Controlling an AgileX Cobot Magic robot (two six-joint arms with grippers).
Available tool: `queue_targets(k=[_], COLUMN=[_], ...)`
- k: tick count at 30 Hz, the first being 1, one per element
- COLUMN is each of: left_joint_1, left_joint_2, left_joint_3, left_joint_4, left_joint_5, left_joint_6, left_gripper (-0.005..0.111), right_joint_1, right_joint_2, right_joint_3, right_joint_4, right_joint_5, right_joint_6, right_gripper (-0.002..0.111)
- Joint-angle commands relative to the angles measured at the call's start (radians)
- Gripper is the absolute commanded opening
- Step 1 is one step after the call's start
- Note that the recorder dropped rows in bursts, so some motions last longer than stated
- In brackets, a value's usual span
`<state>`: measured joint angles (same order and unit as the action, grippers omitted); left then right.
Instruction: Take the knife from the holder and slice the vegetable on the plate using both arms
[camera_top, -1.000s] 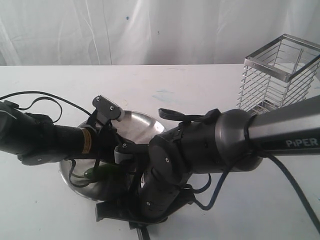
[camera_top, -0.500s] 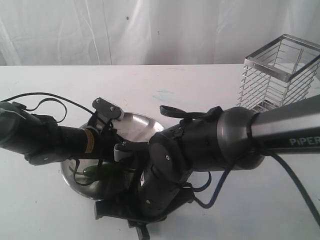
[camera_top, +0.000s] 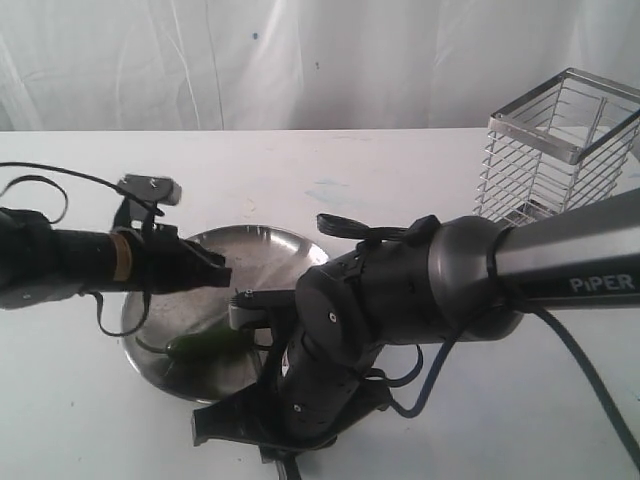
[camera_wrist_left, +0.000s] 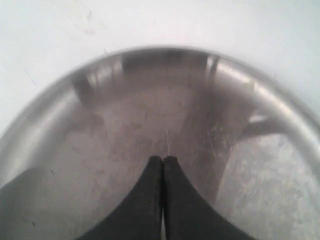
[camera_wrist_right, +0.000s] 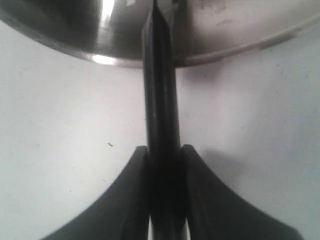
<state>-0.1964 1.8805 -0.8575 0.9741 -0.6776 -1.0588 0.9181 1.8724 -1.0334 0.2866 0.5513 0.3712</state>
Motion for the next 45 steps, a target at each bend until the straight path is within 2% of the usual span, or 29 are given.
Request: queue_targets(k=[1, 3, 12, 26, 40, 45], left_joint_1=[0.035, 0.035, 0.035, 0.031, 0.031, 0.031], left_joint_2=[-0.072, -0.074, -0.074, -0.010, 0.016, 0.016], left_joint_3=[0.007, 0.009, 0.009, 0.009, 0.009, 0.009], left_joint_4=[0.195, 0.298, 0.419, 0.455, 0.428, 0.402], left_joint_5=[-0.119, -0.123, -0.183, -0.235, -0.212, -0.288], left_joint_6=[-0.125, -0.172, -0.227, -0.256, -0.246, -0.241], left_gripper=[0.000, 0.000, 0.000, 0.000, 0.000, 0.000], right_joint_1=[0.000, 0.000, 0.000, 0.000, 0.000, 0.000], right_joint_2=[0.002, 0.002, 0.002, 0.002, 0.002, 0.002], right_joint_3=[0.007, 0.007, 0.007, 0.007, 0.007, 0.007], right_joint_4=[0.002, 0.005, 0.010, 0.012, 0.017, 0.017], right_joint_5=[0.031, 0.029, 0.025, 0.017, 0.007, 0.007], right_joint_6=[0.010, 0.010, 0.010, 0.010, 0.010, 0.010], right_gripper=[0.000, 0.000, 0.000, 0.000, 0.000, 0.000])
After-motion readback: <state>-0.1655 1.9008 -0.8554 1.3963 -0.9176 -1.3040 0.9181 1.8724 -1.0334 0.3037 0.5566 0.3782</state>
